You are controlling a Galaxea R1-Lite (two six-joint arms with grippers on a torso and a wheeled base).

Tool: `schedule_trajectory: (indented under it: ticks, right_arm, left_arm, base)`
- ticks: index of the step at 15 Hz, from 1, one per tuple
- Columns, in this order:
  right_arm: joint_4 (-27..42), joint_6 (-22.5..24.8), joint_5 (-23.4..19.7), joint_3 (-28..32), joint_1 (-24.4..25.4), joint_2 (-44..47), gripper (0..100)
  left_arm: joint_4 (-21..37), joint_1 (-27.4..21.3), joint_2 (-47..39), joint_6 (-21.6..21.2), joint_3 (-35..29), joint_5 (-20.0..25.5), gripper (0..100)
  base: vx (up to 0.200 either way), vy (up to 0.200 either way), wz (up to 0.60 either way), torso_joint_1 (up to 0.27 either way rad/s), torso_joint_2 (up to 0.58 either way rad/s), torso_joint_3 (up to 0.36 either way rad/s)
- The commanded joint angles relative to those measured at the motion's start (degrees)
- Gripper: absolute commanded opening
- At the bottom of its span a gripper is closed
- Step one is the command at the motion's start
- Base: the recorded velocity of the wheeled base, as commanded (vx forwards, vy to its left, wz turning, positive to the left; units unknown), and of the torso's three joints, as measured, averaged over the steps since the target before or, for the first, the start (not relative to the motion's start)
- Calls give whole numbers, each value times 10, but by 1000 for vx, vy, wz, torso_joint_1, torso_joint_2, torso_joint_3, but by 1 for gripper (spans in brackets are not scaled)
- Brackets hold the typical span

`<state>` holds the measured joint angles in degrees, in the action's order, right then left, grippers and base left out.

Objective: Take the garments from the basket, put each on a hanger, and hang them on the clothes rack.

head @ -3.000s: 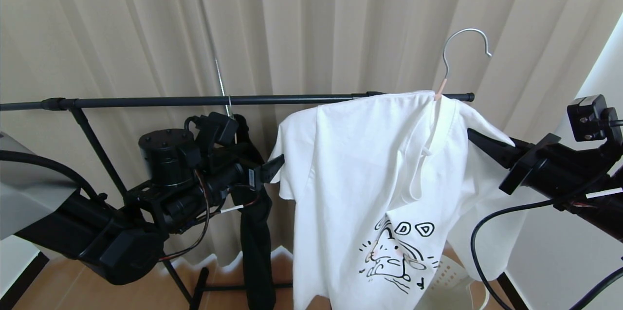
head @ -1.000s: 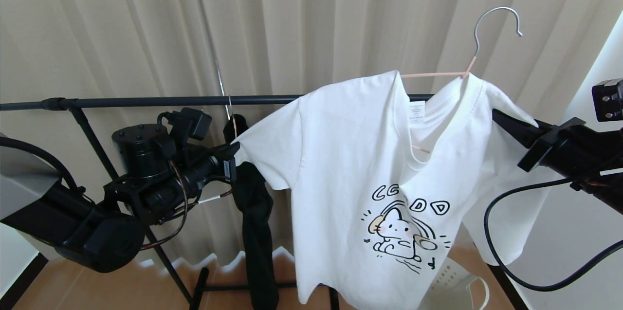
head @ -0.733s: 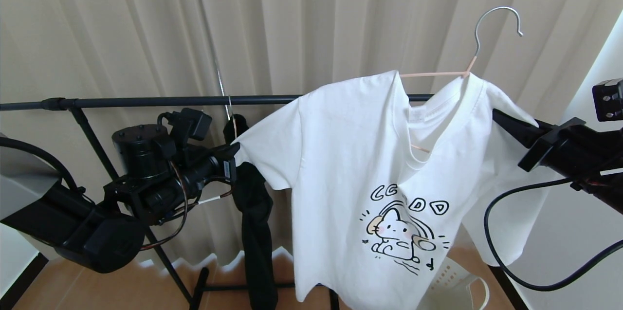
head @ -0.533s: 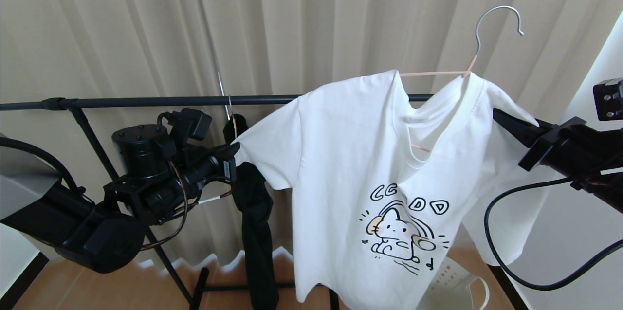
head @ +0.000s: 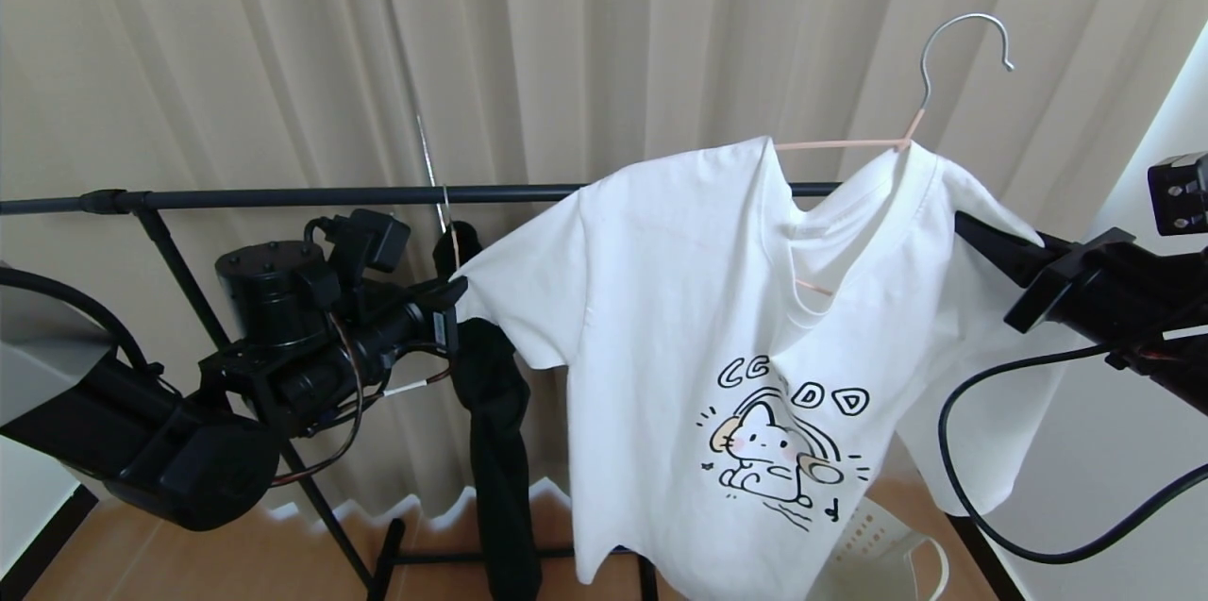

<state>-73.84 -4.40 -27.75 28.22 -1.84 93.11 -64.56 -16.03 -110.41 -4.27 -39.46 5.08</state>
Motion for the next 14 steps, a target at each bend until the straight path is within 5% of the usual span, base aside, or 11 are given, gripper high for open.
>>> schedule_trajectory:
  ticks: [1, 14]
  right_arm:
    - [0, 0, 0, 0, 0, 1, 0]
    - [-1, 0, -3, -5, 2, 22, 0]
  left_arm:
    - [0, -1, 9, 1, 2, 2, 100]
    - [3, -51, 71, 20, 40, 41, 100]
  base:
    - [0, 0, 0, 0, 0, 0]
    - [0, 0, 0, 0, 0, 0]
